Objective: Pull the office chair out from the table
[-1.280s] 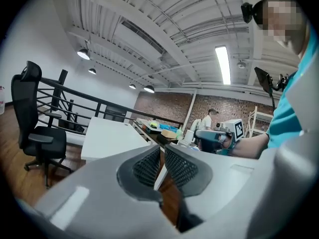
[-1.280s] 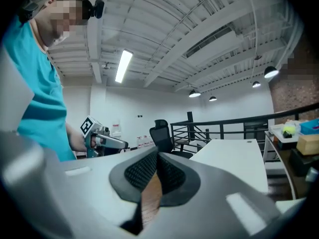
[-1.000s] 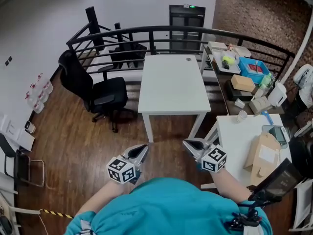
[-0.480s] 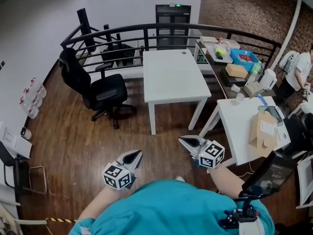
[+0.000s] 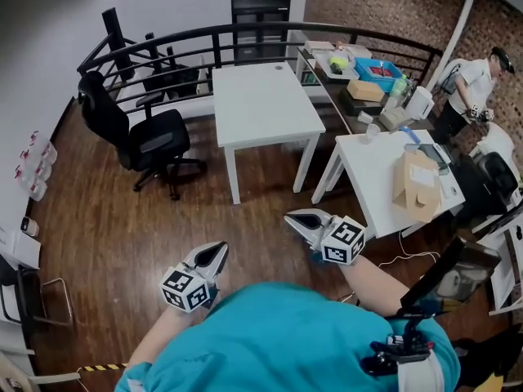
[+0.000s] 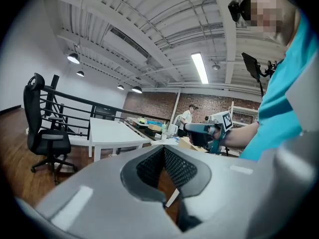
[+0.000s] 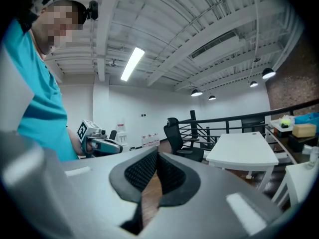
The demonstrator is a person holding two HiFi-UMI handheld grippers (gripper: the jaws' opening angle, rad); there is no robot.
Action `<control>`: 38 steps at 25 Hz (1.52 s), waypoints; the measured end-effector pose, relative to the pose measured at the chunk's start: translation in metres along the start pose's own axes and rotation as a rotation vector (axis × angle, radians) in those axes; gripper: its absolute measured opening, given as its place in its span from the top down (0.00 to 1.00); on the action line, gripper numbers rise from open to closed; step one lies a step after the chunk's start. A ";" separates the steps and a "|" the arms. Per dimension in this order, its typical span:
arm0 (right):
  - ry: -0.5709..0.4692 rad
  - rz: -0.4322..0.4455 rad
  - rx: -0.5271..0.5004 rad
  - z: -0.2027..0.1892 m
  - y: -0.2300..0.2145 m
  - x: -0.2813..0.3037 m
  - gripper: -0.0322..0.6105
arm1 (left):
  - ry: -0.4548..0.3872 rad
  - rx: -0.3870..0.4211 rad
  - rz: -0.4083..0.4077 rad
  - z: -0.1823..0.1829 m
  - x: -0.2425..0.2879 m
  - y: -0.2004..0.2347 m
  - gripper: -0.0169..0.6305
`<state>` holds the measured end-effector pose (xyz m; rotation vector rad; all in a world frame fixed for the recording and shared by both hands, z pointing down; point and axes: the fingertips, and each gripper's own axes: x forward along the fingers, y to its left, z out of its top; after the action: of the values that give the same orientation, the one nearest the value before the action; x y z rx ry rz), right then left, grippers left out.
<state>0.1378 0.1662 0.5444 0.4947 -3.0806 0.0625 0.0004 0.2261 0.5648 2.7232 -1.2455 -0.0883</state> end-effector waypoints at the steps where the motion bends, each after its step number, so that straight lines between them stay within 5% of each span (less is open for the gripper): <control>1: 0.003 0.004 -0.001 -0.001 0.002 -0.009 0.95 | -0.004 0.003 0.001 0.000 0.002 -0.010 0.93; 18: 0.112 0.107 0.006 -0.048 0.008 -0.177 0.95 | -0.063 -0.072 0.030 -0.047 0.093 -0.188 0.93; 38: 0.028 0.017 0.053 -0.029 0.034 -0.096 0.96 | -0.028 -0.014 -0.025 -0.016 0.023 -0.102 0.93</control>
<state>0.2191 0.2299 0.5694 0.4655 -3.0630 0.1498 0.0940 0.2764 0.5648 2.7353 -1.2138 -0.1376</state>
